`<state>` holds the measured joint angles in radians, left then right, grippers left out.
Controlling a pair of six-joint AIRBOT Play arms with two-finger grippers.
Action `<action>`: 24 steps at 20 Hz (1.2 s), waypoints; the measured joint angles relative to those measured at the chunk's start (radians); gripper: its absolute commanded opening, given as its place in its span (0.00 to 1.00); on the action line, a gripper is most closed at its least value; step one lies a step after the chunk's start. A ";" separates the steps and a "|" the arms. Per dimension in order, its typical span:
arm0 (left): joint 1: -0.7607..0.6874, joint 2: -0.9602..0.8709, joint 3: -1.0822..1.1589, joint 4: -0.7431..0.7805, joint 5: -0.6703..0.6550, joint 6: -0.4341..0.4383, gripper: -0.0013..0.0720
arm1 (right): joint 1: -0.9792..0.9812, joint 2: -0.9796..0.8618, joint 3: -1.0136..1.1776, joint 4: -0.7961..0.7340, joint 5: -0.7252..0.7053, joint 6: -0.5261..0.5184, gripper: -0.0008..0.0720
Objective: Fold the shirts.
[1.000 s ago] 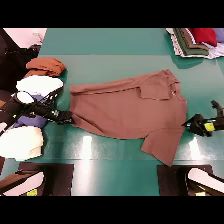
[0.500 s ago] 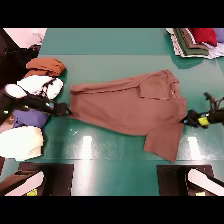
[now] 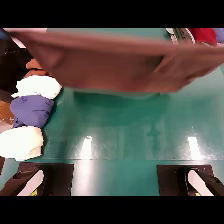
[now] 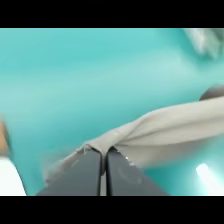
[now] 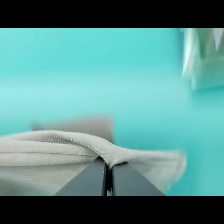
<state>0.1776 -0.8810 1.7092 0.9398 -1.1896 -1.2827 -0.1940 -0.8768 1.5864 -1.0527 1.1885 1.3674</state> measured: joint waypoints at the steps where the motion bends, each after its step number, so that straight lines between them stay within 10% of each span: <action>1: 0.002 0.005 0.092 0.000 0.002 -0.003 0.05 | 0.003 0.018 0.080 -0.011 -0.006 0.003 0.04; 10: 0.006 0.017 0.498 -0.045 -0.029 -0.093 0.05 | 0.011 0.048 0.499 -0.152 0.164 0.074 0.04; 24: -0.060 -0.382 -0.346 -0.043 0.002 -0.025 0.05 | 0.119 -0.531 0.109 -0.150 0.343 0.086 0.03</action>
<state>0.1177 -1.2629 1.3636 0.8967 -1.1877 -1.3075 -0.0750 -1.4075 1.6955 -1.2030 1.5311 1.4532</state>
